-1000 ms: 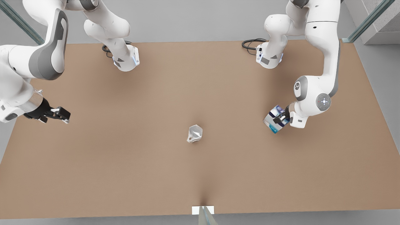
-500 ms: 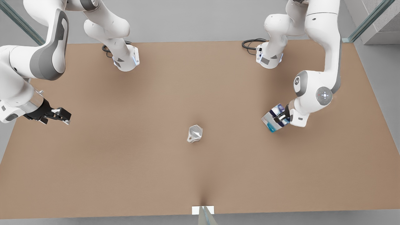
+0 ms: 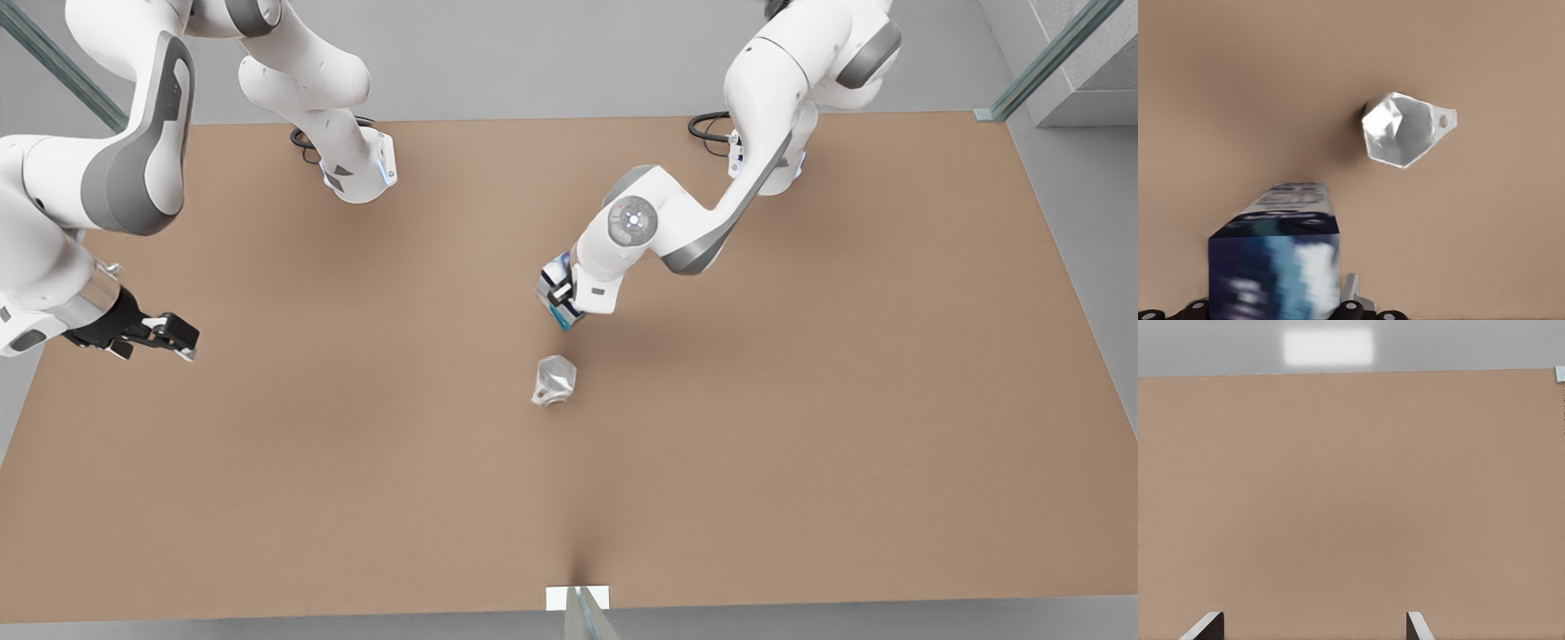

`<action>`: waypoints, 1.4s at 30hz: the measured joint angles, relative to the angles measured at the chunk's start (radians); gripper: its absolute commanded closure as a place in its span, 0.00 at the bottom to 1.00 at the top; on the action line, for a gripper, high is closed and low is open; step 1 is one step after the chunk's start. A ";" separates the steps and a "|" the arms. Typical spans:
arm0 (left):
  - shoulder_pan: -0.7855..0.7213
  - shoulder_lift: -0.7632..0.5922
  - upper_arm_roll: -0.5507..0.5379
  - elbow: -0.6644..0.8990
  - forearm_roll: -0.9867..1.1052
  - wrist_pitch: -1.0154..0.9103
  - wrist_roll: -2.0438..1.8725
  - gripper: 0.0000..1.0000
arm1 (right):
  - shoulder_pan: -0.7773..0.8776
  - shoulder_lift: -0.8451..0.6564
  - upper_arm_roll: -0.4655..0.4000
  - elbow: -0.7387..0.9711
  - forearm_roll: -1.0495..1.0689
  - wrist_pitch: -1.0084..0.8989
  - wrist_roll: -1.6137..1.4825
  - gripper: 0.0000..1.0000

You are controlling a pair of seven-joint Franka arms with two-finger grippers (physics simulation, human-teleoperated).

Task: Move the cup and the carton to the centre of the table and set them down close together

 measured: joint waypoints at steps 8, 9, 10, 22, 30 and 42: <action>-0.017 0.079 0.003 0.007 0.045 0.057 -0.009 0.43 | 0.001 0.006 0.000 0.002 0.008 0.002 0.001 0.00; -0.019 0.086 0.003 0.007 0.049 0.057 -0.009 0.23 | 0.001 0.006 0.000 0.002 0.008 0.002 0.002 0.00; -0.022 0.088 0.003 0.007 0.052 0.057 -0.009 0.00 | 0.000 0.006 0.000 0.002 0.008 0.002 0.002 0.00; -0.020 0.058 0.000 0.222 0.044 -0.221 -0.079 0.00 | 0.000 0.006 0.000 0.002 0.008 0.002 0.001 0.00; 0.001 0.056 0.313 0.341 0.039 -0.417 0.433 0.00 | 0.000 0.006 -0.001 0.002 0.008 0.002 0.001 0.00; 0.005 -0.062 0.790 0.337 0.049 -0.457 1.445 0.00 | -0.001 0.006 -0.002 0.002 0.006 0.002 0.001 0.00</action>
